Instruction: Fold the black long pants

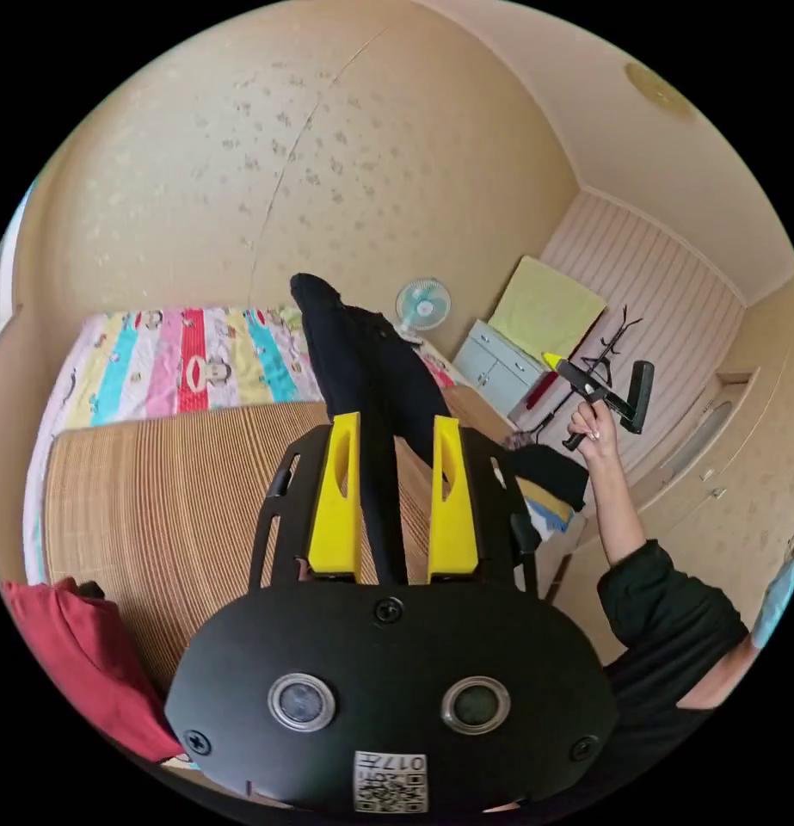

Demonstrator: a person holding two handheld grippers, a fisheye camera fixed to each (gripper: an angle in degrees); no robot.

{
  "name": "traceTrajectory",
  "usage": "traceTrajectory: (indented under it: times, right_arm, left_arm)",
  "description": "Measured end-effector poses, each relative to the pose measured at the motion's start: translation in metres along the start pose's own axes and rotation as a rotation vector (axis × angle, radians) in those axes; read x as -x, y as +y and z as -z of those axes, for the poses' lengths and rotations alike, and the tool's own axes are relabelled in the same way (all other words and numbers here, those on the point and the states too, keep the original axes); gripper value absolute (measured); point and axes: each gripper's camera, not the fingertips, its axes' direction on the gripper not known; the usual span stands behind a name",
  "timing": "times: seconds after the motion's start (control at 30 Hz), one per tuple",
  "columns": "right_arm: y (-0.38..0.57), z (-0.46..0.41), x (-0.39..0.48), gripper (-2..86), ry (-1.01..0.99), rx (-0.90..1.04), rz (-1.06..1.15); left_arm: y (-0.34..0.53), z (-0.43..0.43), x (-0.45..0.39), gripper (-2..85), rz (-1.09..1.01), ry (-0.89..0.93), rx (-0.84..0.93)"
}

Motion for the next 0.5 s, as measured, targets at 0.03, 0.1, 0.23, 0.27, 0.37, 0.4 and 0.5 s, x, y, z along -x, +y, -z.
traceTrajectory:
  times: [0.03,0.1,0.23,0.27,0.37,0.4,0.5]
  right_arm:
    - [0.023,-0.023,0.004,7.2,-0.036,0.05,0.016]
    - [0.121,-0.112,0.017,7.3,-0.138,0.276,0.021]
    - [0.264,-0.207,0.043,8.1,-0.203,0.55,-0.061]
    - [0.299,-0.216,0.053,8.5,-0.211,0.569,-0.096]
    - [0.361,-0.217,0.082,10.8,-0.158,0.58,-0.145]
    - [0.38,-0.224,0.097,12.2,-0.111,0.635,-0.128]
    - [0.402,-0.232,0.152,12.1,0.095,0.647,0.123]
  left_arm:
    - [0.04,-0.034,0.024,12.8,0.04,0.012,0.091]
    - [0.108,-0.085,0.053,13.5,0.111,0.019,0.23]
    - [0.251,-0.155,0.073,15.0,0.233,0.091,0.411]
    - [0.281,-0.16,0.068,15.4,0.252,0.084,0.428]
    - [0.335,-0.153,0.043,15.5,0.287,0.051,0.404]
    - [0.342,-0.151,0.037,15.5,0.288,0.053,0.384]
    - [0.36,-0.144,0.014,15.1,0.259,0.016,0.383]
